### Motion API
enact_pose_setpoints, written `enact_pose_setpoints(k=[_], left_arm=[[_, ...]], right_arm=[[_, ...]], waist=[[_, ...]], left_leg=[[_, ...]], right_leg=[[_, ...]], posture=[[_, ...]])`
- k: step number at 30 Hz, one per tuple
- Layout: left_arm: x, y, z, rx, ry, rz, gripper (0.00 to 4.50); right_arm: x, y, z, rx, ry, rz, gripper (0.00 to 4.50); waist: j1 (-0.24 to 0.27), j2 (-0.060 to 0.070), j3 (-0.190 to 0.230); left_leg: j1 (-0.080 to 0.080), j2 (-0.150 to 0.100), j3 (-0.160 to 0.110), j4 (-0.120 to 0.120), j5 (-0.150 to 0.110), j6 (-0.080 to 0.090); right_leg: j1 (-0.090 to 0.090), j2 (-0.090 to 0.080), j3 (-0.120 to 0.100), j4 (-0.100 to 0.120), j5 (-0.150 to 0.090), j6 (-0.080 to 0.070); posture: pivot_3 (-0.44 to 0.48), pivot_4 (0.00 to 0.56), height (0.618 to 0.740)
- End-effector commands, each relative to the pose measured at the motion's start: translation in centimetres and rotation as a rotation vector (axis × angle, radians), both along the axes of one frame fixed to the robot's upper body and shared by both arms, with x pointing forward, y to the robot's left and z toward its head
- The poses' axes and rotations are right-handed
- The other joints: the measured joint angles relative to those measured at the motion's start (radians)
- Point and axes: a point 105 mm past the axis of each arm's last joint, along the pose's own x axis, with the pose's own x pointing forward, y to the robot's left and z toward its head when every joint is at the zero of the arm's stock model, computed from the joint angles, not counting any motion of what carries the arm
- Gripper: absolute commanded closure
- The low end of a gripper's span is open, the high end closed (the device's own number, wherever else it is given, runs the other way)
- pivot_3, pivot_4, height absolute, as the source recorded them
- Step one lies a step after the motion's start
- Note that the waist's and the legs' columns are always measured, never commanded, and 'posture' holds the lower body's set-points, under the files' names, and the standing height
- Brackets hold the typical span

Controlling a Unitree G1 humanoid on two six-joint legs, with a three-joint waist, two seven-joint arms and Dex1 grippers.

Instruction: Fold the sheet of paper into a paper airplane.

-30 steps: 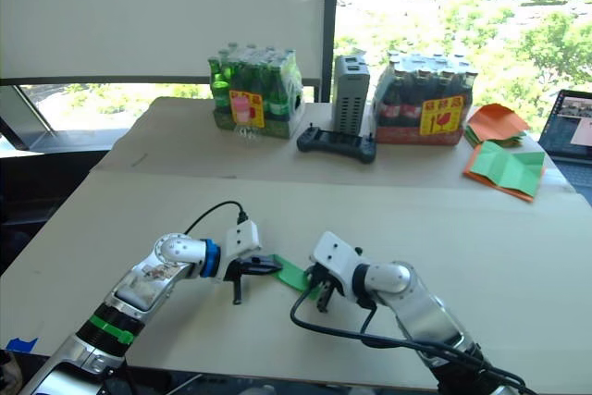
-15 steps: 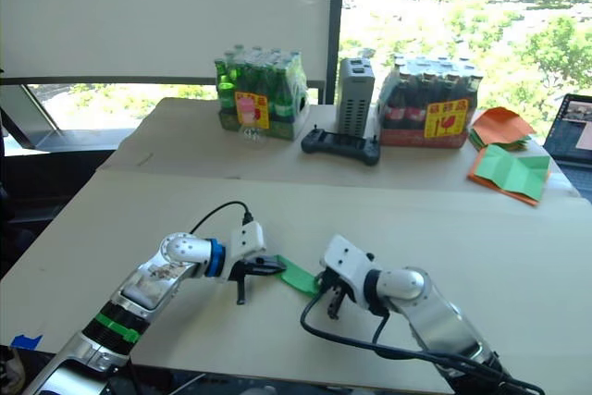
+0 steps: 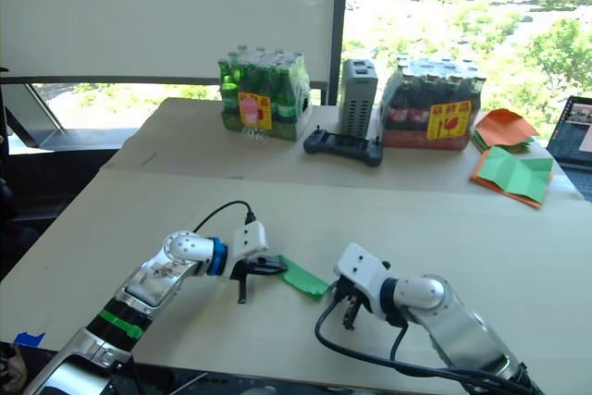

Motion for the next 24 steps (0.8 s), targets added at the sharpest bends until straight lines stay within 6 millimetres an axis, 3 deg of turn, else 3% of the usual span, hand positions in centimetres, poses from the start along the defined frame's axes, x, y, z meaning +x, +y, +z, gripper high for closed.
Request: enact_pose_setpoints(k=[1, 5, 8, 11, 15, 18, 21, 24], left_arm=[[-0.2, 0.8, -1.8, 0.063, 0.044, 0.019, 4.50], [-0.2, 0.8, -1.8, 0.064, 0.044, 0.018, 4.50], [-0.1, 0.8, -1.8, 0.064, 0.043, 0.018, 4.50], [-0.1, 0.8, -1.8, 0.064, 0.043, 0.017, 4.50], [-0.2, 0.8, -1.9, 0.063, 0.042, 0.018, 4.50], [-0.1, 0.8, -1.6, 0.059, 0.037, 0.019, 4.50], [0.0, 0.9, -0.8, 0.049, 0.024, 0.016, 4.50], [0.1, 0.7, 0.2, 0.025, 0.016, 0.006, 4.50]], right_arm=[[-0.1, -0.8, 0.1, 0.000, 0.042, -0.029, 4.45], [0.4, -0.3, 2.1, 0.070, -0.018, -0.018, 4.45], [0.8, 1.1, 4.6, 0.202, -0.098, 0.034, 4.45], [0.6, 2.4, 5.1, 0.243, -0.109, 0.070, 4.45], [0.4, 3.6, 4.3, 0.234, -0.098, 0.092, 4.45], [0.3, 4.3, 2.4, 0.187, -0.062, 0.089, 4.45], [0.2, 4.0, 0.0, 0.100, -0.019, 0.075, 4.45], [0.3, 3.6, -1.2, 0.069, 0.013, 0.038, 4.45]], waist=[[0.000, 0.000, 0.000], [0.000, 0.000, 0.000], [-0.001, 0.000, 0.000], [-0.002, 0.000, 0.000], [-0.003, 0.000, 0.001], [-0.003, 0.000, 0.001], [-0.003, 0.000, 0.001], [-0.005, 0.000, 0.001]], left_leg=[[0.000, 0.000, 0.000, 0.000, 0.000, 0.000], [0.000, 0.000, 0.000, 0.000, 0.000, 0.000], [-0.001, 0.000, 0.000, 0.000, 0.000, 0.000], [-0.001, 0.000, 0.000, -0.001, 0.000, 0.000], [-0.001, 0.000, 0.000, -0.001, 0.000, 0.000], [-0.002, 0.000, 0.000, -0.001, 0.000, 0.000], [-0.002, 0.000, 0.000, -0.001, 0.000, -0.001], [-0.003, 0.000, 0.001, -0.001, 0.000, -0.001]], right_leg=[[0.000, 0.000, 0.000, 0.000, 0.000, 0.000], [0.000, 0.000, 0.000, 0.000, 0.000, 0.000], [-0.001, 0.000, 0.000, 0.000, 0.000, 0.000], [-0.001, 0.000, 0.000, 0.000, 0.000, 0.000], [-0.002, 0.000, 0.000, 0.000, 0.000, 0.000], [-0.003, 0.000, 0.000, 0.000, 0.000, 0.000], [-0.004, 0.000, 0.000, 0.000, 0.000, 0.000], [-0.005, 0.000, 0.001, 0.001, 0.000, 0.000]], posture=[[0.000, 0.150, 0.675], [0.000, 0.150, 0.675], [0.000, 0.150, 0.675], [0.000, 0.150, 0.675], [0.000, 0.150, 0.675], [0.000, 0.150, 0.675], [0.000, 0.150, 0.675], [0.000, 0.150, 0.675]])
